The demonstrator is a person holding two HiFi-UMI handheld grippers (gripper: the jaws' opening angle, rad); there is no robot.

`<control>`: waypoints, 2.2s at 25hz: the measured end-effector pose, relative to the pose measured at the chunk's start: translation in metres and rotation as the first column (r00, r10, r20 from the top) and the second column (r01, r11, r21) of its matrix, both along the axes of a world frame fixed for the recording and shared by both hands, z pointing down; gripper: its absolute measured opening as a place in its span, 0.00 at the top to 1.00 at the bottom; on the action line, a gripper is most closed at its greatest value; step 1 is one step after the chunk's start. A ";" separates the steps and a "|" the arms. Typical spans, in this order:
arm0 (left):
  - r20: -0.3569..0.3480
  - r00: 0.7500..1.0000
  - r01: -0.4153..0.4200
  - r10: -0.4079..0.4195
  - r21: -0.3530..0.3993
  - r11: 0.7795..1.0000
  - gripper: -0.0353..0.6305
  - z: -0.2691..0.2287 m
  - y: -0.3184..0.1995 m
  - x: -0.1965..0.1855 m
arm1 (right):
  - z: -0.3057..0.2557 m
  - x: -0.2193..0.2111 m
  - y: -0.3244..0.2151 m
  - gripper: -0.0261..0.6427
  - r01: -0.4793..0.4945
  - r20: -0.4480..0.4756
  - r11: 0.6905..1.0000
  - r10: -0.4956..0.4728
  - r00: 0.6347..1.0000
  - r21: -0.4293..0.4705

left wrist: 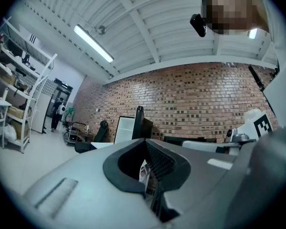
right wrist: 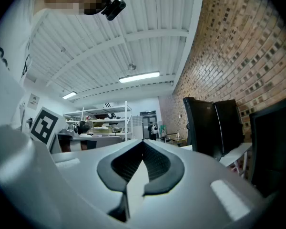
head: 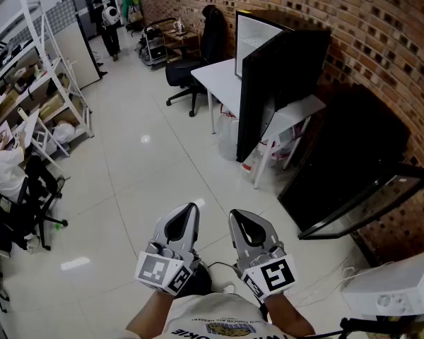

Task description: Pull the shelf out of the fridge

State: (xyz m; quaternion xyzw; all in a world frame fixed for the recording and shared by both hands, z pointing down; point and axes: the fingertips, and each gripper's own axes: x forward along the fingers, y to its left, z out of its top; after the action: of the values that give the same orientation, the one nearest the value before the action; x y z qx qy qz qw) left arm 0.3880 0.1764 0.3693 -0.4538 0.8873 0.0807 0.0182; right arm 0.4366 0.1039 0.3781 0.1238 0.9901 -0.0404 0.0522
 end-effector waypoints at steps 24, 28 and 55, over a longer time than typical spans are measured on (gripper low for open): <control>-0.010 0.998 -0.066 0.067 0.034 0.997 0.95 0.004 -0.038 -0.149 | 0.004 -0.160 -0.016 0.96 -0.012 -0.036 0.998 0.015 0.999 0.062; -0.028 0.995 -0.097 0.098 0.037 0.995 0.95 0.003 -0.040 -0.192 | 0.002 -0.203 -0.016 0.96 -0.042 -0.049 0.997 0.045 0.998 0.070; -0.060 0.980 -0.183 0.189 0.092 0.979 0.95 0.002 0.010 -0.395 | -0.005 -0.411 0.031 0.95 -0.137 -0.060 0.985 0.144 0.988 0.106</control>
State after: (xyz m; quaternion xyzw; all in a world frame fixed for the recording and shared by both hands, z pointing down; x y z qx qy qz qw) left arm -0.0072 0.1863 0.3716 -0.5304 0.8368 0.1357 -0.0001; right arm 0.0257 0.1354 0.3729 0.0546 0.9983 0.0094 0.0154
